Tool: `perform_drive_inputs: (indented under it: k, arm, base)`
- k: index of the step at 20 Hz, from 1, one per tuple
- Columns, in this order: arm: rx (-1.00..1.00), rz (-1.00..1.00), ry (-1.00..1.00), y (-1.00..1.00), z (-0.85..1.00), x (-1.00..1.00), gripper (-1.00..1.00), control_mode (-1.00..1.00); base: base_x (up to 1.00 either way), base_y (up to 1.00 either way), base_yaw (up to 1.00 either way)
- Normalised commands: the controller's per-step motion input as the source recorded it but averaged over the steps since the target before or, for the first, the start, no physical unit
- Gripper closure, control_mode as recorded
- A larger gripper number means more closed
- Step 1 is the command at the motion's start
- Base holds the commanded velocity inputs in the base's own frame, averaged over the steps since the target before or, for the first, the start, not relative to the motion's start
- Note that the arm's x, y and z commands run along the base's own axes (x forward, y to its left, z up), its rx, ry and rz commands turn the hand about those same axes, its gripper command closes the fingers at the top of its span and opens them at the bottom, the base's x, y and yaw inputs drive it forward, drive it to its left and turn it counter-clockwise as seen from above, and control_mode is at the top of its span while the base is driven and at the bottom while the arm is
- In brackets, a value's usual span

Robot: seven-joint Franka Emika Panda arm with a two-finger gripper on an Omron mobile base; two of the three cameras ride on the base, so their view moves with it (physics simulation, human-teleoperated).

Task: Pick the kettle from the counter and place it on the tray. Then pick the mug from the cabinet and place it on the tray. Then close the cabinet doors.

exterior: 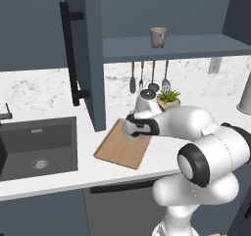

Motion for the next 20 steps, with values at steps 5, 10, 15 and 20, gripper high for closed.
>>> perform_drive_inputs:
  k: [5, 10, 15, 20]
  arm:
    - [-0.02, 0.0, 0.0, 0.01, -0.3, 0.16, 1.0, -1.0]
    - [0.0, 0.0, 0.0, 0.0, -0.19, 0.2, 1.0, -1.0]
    - [0.0, 0.0, 0.0, 0.0, -0.21, 0.14, 1.0, -1.0]
    - [0.0, 0.0, 0.0, 0.0, -0.22, 0.05, 1.0, -1.0]
  base:
    - [0.0, 0.0, 0.0]
    - [0.0, 0.0, 0.0]
    - [0.0, 0.0, 0.0]
    - [0.0, 0.0, 0.0]
